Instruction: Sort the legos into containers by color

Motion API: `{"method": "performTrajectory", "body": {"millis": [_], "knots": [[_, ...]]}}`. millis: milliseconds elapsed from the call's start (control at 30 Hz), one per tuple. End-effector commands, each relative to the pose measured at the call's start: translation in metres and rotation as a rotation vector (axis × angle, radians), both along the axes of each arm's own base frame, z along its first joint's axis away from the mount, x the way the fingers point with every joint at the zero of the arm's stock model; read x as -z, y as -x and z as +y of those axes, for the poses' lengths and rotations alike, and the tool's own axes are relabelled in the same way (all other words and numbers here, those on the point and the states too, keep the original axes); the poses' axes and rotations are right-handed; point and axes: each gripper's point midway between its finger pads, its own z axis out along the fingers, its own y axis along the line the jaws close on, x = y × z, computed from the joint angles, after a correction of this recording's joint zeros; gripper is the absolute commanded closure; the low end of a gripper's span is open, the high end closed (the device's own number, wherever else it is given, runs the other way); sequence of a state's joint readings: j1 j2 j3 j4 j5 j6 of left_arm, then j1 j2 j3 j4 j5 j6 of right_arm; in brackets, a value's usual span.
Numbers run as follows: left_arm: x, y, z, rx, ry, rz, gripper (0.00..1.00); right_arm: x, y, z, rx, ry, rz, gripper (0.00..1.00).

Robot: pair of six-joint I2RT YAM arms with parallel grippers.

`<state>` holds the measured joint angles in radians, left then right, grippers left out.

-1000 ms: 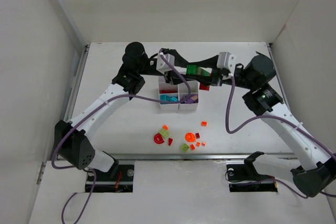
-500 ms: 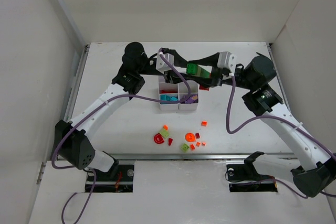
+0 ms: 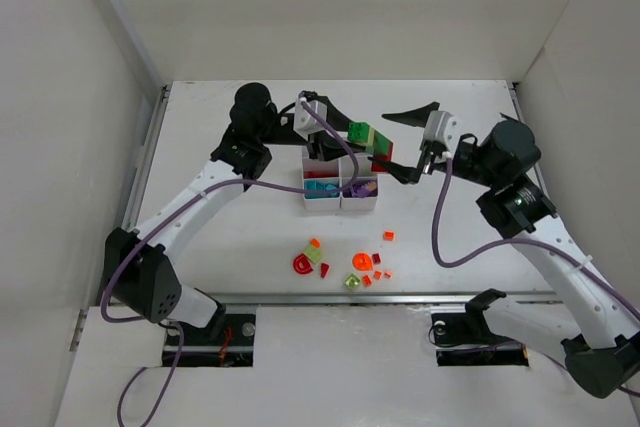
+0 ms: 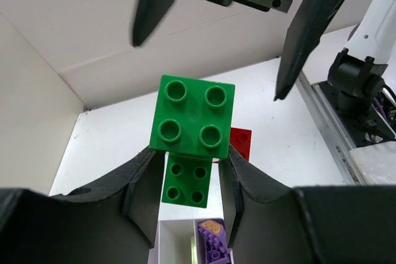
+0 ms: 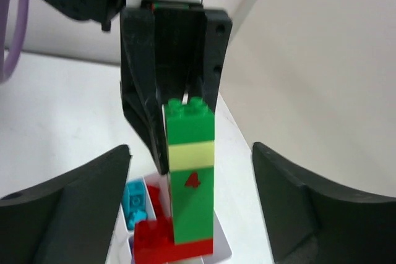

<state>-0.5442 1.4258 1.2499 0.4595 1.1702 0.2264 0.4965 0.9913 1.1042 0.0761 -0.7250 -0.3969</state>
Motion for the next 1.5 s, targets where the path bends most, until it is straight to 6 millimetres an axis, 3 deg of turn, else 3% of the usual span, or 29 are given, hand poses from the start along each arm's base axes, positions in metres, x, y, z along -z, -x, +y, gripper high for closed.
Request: {"method": "performTrajectory", "body": {"millis": [0,333,567,700,733,800,833,933,1333,1467], "knots": [[-0.023,0.013,0.009,0.018,0.045,-0.072,1.0,0.026,-0.009,-0.005,0.04,0.1,0.048,0.2],[-0.026,0.017,0.01,0.027,0.048,-0.081,1.0,0.05,-0.022,-0.002,0.059,0.158,0.071,0.28],[-0.021,0.021,0.011,0.036,0.042,-0.074,1.0,0.056,-0.038,0.004,0.066,0.181,0.078,0.58],[-0.021,0.021,0.011,0.036,0.041,-0.074,1.0,0.054,-0.038,0.006,0.055,0.18,0.076,0.86],[-0.022,0.019,0.011,0.026,0.043,-0.073,0.91,0.054,-0.037,0.007,0.047,0.184,0.066,0.91],[-0.018,0.019,0.011,0.026,0.038,-0.056,0.61,0.054,-0.037,0.007,0.047,0.184,0.066,0.93],[-0.021,0.02,0.012,0.025,0.045,-0.085,0.32,0.054,-0.037,0.007,0.047,0.184,0.066,0.93],[-0.012,0.02,0.014,0.02,0.007,-0.088,0.0,0.055,-0.036,0.006,0.047,0.187,0.057,0.94],[-0.015,0.004,0.031,-0.019,-0.04,-0.202,0.0,0.099,-0.042,0.006,0.054,0.248,0.149,0.96],[-0.012,-0.001,0.03,-0.031,-0.042,-0.2,0.21,0.099,-0.045,0.009,0.044,0.253,0.158,0.96]]}}
